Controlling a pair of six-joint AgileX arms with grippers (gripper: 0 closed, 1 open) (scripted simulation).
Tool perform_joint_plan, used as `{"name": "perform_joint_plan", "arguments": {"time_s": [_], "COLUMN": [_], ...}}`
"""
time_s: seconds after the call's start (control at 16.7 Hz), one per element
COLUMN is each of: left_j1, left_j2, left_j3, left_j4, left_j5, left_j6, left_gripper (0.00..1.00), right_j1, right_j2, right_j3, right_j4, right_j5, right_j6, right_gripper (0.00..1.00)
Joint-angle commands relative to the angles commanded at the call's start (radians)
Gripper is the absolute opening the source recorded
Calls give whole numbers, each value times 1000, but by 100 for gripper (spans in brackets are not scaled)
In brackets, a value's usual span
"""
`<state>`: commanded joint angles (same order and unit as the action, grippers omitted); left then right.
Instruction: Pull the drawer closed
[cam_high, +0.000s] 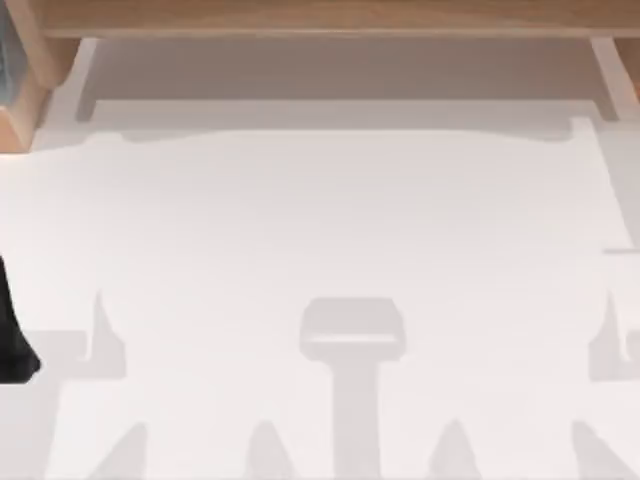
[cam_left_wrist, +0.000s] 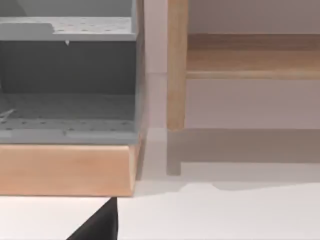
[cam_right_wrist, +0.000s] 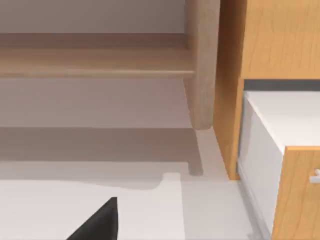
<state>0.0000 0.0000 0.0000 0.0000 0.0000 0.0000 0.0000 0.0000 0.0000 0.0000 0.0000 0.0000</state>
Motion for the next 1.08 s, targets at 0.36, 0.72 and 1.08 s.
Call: {"name": "perform_joint_plan", "arguments": {"time_s": [0.36, 0.72, 1.08], "left_j1": [0, 0, 0], "left_j2": [0, 0, 0], "left_j3": [0, 0, 0], "left_j4": [0, 0, 0], "left_j5": [0, 0, 0], "left_j6": [0, 0, 0], "left_gripper": [100, 100, 100], "right_j1": [-80, -318, -518], "right_j2": [114, 513, 864], "right_j3": [63, 229, 375], "right_j4": [82, 301, 492], "right_j5": [-80, -311, -510], "right_j6": [3, 9, 14], "right_gripper": [100, 100, 100]}}
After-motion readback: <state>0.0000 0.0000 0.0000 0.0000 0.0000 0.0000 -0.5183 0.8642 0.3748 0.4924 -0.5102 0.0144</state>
